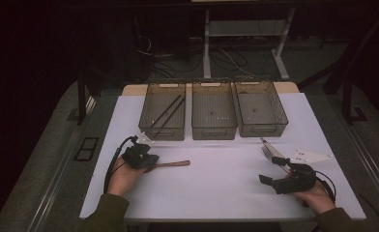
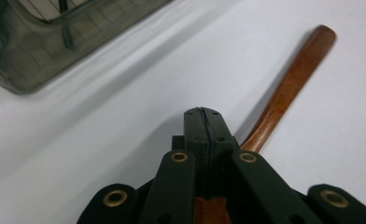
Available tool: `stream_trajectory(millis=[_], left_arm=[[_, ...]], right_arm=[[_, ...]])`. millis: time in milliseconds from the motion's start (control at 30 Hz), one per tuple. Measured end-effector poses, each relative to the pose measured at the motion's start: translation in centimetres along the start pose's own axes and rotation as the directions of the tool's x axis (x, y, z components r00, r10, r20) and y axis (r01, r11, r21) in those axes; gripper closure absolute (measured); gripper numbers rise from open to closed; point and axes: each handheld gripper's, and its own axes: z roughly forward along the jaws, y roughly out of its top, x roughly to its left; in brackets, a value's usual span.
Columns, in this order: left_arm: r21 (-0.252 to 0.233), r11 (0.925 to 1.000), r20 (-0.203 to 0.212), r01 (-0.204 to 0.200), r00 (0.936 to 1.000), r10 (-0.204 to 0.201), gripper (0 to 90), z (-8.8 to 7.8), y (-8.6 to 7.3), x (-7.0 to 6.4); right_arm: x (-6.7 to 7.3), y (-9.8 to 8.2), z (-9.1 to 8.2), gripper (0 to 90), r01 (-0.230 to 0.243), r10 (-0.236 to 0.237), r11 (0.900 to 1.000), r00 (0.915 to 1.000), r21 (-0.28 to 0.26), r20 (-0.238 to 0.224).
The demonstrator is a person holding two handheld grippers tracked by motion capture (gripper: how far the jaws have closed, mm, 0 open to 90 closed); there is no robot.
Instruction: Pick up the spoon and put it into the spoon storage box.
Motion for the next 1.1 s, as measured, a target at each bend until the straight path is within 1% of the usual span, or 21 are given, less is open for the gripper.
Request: stream_trajectory(millis=[100, 233, 267, 367, 500, 533, 667, 800, 867, 933, 1000, 1067, 1100], left_arm=[[-0.005, 1.0000, 0.012, 0.003, 0.9999, -0.003, 89.1, -0.4, -0.4, -0.3], [-0.013, 0.9998, 0.045, 0.012, 0.9989, -0.012, 89.1, -0.9, -0.9, -0.9], [-0.014, 0.9999, 0.052, 0.007, 0.9986, -0.007, 89.1, -1.0, -1.1, -1.1], [-0.014, 0.9998, 0.069, 0.010, 0.9976, -0.009, 89.1, -1.1, -1.4, -1.8], [-0.018, 0.9998, 0.085, 0.002, 0.9964, 0.000, 89.1, -1.2, -1.6, -2.5], [-0.023, 0.9997, 0.083, -0.002, 0.9966, 0.004, 89.1, -1.2, -1.6, -2.6], [-0.037, 0.9993, 0.086, 0.006, 0.9963, -0.002, 89.0, -1.5, -1.5, -2.4], [-0.075, 0.9969, 0.081, 0.022, 0.9966, -0.016, 88.7, -2.1, -1.5, -2.2], [-0.104, 0.9937, 0.080, 0.041, 0.9962, -0.033, 85.3, -2.5, -1.5, -2.2], [-0.131, 0.9901, 0.078, 0.051, 0.9961, -0.041, 81.3, -2.9, -1.5, -2.3], [-0.153, 0.9863, 0.074, 0.060, 0.9960, -0.049, 74.2, -3.3, -1.6, -2.4], [-0.173, 0.9828, 0.079, 0.065, 0.9956, -0.052, 69.3, -3.7, -1.9, -2.6], [-0.183, 0.9804, 0.074, 0.073, 0.9954, -0.060, 66.0, -3.8, -2.0, -2.7]], right_arm=[[0.0, 0.0, 0.0, 8.6, -0.002, 0.002, 1.000, 1.0000, -0.003, 0.000], [0.0, 0.0, 0.0, 8.5, -0.001, 0.001, 1.000, 1.0000, -0.003, 0.001], [0.0, 0.0, 0.0, 8.6, 0.000, 0.000, 1.000, 1.0000, -0.003, 0.001], [0.0, 0.0, -0.1, 8.6, 0.000, 0.000, 1.000, 1.0000, -0.002, 0.001], [0.0, 0.0, -0.1, 8.6, -0.001, 0.001, 1.000, 1.0000, -0.002, 0.002], [0.0, 0.0, -0.1, 8.6, -0.001, 0.001, 1.000, 1.0000, -0.002, 0.001], [0.0, 0.0, 0.0, 8.5, -0.001, 0.001, 1.000, 1.0000, -0.002, 0.001], [0.0, 0.0, -0.1, 8.6, -0.001, 0.001, 1.000, 1.0000, -0.002, 0.001], [0.0, 0.0, -0.1, 8.5, -0.004, 0.004, 1.000, 1.0000, -0.001, 0.000], [0.0, 0.0, -0.1, 8.5, -0.004, 0.004, 1.000, 1.0000, -0.002, 0.001], [0.0, 0.0, -0.1, 8.6, -0.004, 0.004, 1.000, 1.0000, -0.002, 0.001], [0.0, 0.0, 0.0, 8.5, -0.003, 0.003, 1.000, 1.0000, 0.000, 0.000], [0.0, 0.0, 0.0, 8.6, -0.004, 0.004, 1.000, 1.0000, 0.000, 0.000]])
